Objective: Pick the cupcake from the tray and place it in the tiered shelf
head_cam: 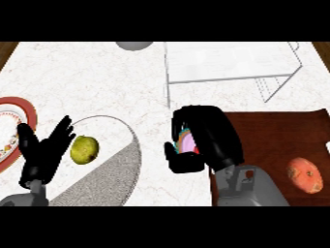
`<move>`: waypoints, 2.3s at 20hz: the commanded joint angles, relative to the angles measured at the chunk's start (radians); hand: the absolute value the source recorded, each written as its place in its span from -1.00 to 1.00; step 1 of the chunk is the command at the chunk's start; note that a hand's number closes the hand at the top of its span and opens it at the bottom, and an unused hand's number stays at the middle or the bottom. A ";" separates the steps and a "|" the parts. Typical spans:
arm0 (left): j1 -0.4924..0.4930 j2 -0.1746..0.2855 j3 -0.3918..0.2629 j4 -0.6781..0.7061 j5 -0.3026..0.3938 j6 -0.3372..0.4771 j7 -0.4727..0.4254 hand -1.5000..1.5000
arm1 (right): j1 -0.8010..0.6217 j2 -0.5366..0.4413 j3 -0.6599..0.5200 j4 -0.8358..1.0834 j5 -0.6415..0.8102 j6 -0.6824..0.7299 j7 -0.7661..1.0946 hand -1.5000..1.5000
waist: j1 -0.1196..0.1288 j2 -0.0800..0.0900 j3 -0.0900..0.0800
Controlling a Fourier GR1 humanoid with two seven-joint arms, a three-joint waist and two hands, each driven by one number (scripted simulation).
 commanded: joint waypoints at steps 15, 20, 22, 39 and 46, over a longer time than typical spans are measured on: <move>-0.028 -0.005 0.015 0.042 -0.014 -0.009 0.000 0.00 | -0.569 -0.023 -0.398 -0.213 -0.073 0.259 0.471 1.00 | 0.003 0.008 -0.003; 0.013 -0.012 0.005 0.006 -0.009 -0.028 -0.012 0.00 | -0.752 -0.124 -0.564 -0.022 -0.137 0.270 0.418 1.00 | 0.012 0.008 -0.003; 0.012 0.005 0.021 0.036 -0.005 -0.052 -0.031 0.00 | -0.729 -0.154 -0.581 0.027 -0.125 0.233 0.354 1.00 | 0.010 0.009 -0.002; 0.039 -0.012 -0.003 -0.103 -0.022 -0.024 0.073 0.00 | -0.872 -0.354 -0.619 0.655 -0.101 0.153 -0.099 1.00 | 0.027 0.012 -0.002; 0.009 -0.047 0.007 0.003 -0.028 -0.031 -0.020 0.00 | -0.918 -0.312 -0.596 0.876 -0.032 -0.008 -0.216 1.00 | 0.025 0.015 -0.002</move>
